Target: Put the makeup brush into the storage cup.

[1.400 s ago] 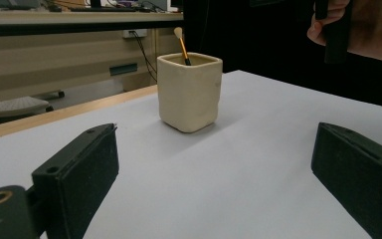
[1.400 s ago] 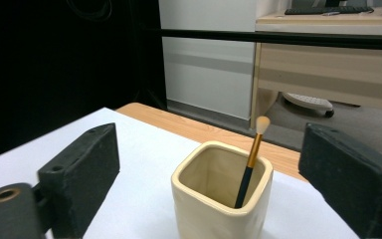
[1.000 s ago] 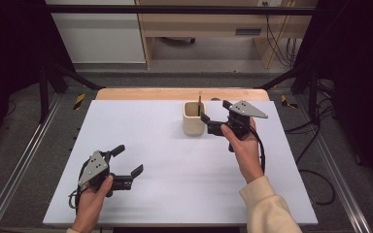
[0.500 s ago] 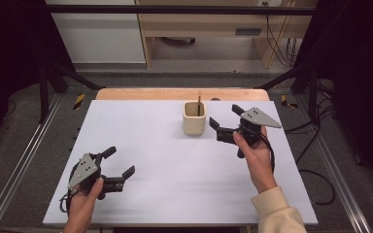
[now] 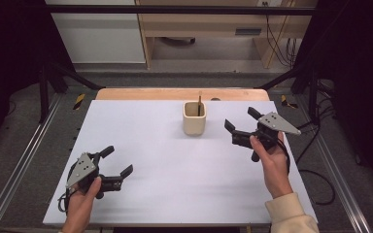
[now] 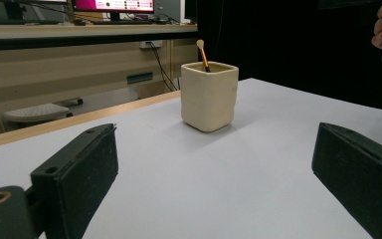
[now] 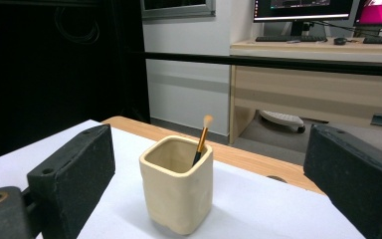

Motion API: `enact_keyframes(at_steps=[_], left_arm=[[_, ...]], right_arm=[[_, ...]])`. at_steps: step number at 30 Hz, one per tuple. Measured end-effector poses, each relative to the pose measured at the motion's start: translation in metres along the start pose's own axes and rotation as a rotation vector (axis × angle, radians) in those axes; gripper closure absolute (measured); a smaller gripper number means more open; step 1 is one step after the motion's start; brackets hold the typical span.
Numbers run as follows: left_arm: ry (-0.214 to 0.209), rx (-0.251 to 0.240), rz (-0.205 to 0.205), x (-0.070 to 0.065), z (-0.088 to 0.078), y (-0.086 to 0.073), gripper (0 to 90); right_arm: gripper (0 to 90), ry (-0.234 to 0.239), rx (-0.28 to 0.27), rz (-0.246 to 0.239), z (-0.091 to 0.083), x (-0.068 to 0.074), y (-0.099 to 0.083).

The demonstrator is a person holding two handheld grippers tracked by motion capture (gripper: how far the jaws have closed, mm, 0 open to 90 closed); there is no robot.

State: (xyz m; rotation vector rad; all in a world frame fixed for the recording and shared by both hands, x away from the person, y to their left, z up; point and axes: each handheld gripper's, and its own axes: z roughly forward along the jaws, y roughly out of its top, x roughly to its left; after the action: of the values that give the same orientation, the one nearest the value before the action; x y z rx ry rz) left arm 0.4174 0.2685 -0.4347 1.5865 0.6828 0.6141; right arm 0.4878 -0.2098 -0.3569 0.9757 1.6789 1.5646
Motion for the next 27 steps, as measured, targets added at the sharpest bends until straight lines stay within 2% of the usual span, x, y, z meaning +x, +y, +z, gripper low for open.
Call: enact_keyframes(at_steps=[24,27], left_arm=[[0.002,-0.010,-0.001,0.002,-0.003,0.001,3.7],[0.005,-0.017,-0.005,0.002,-0.004,0.002,3.7]], right_arm=[[6.8,-0.039,0.005,-0.029,-0.033,-0.017,-0.019],[6.8,-0.041,0.007,-0.017,-0.037,-0.019,-0.023]])
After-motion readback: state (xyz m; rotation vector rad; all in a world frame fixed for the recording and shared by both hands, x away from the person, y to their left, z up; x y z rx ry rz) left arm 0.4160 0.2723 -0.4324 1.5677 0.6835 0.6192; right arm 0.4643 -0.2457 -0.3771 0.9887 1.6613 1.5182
